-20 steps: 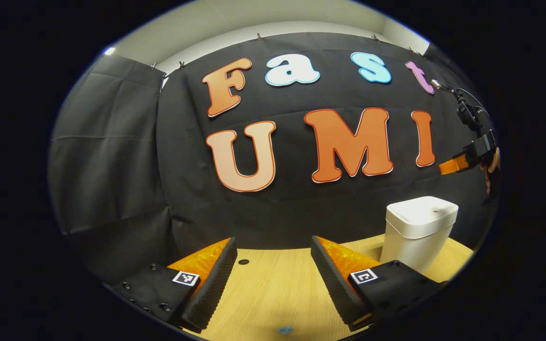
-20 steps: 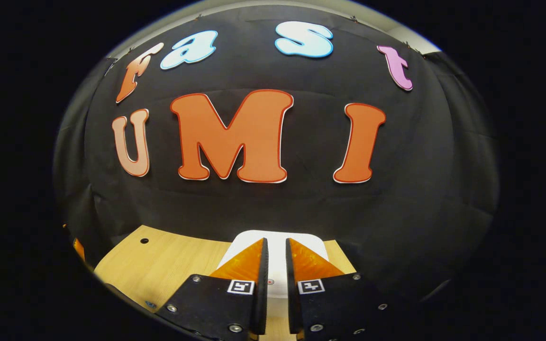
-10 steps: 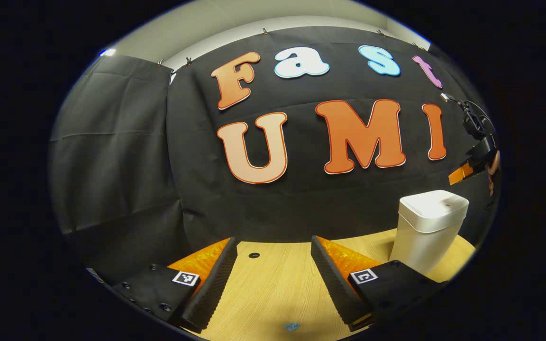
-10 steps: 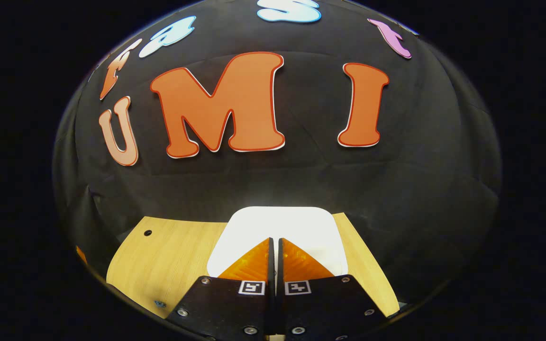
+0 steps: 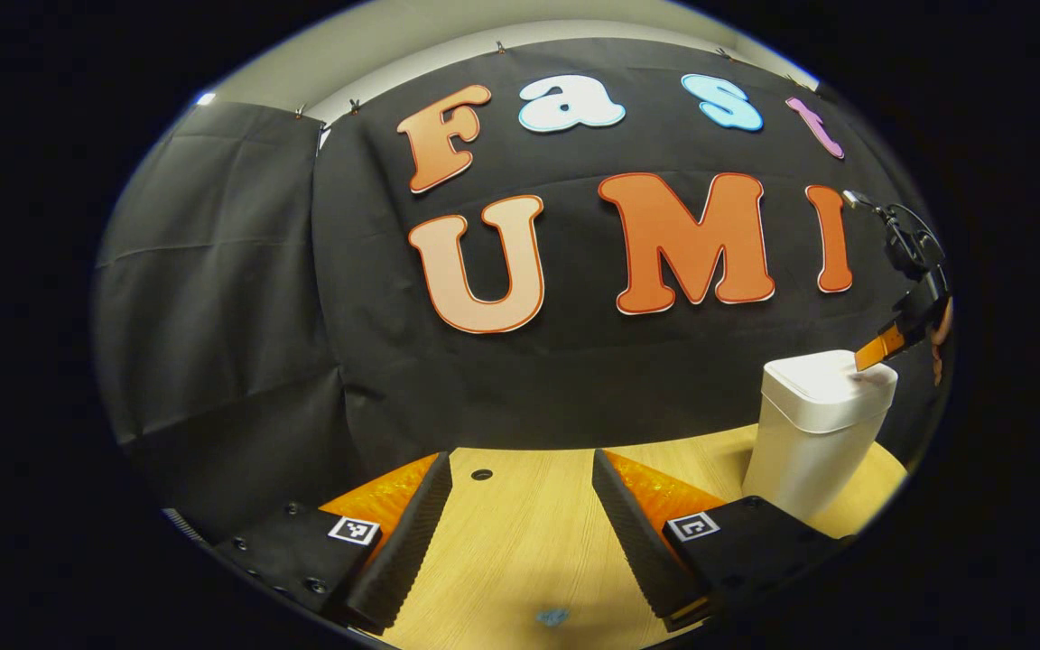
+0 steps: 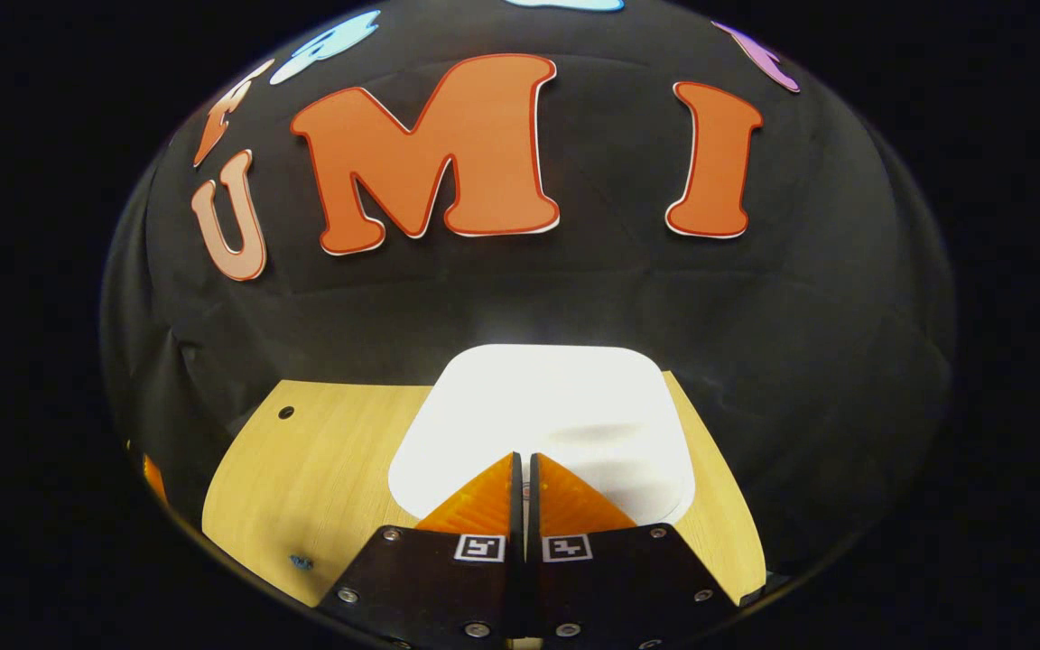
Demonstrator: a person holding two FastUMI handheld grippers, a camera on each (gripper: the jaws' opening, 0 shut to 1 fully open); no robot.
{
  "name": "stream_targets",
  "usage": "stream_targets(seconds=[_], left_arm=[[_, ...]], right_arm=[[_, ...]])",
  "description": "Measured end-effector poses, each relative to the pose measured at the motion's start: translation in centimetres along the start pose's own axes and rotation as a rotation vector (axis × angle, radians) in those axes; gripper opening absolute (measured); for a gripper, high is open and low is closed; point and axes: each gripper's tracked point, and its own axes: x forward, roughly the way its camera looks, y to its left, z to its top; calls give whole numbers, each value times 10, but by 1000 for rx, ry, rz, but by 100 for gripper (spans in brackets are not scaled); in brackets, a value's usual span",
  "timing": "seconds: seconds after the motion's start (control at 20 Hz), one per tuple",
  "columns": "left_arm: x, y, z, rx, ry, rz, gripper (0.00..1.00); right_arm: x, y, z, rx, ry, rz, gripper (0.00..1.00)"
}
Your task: Press the lid of the desktop garbage bin to open it, pick up the crumpled paper on the desktop and throw it into the bin, then pick up the pop can on the desktop and drop it into the bin, and finally close the garbage bin lid.
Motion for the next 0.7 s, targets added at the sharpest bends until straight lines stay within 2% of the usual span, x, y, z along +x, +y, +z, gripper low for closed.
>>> stream_targets(seconds=[0.25, 0.4, 0.7], left_arm=[[2, -8, -6, -3, 18, -29, 100], [1, -9, -4, 3, 15, -36, 100], [-5, -2, 1, 18, 4, -38, 100]], right_arm=[[2, -2, -8, 56, 5, 1, 1], [2, 1, -12, -6, 0, -11, 1], [-6, 1, -1, -14, -27, -11, 0]])
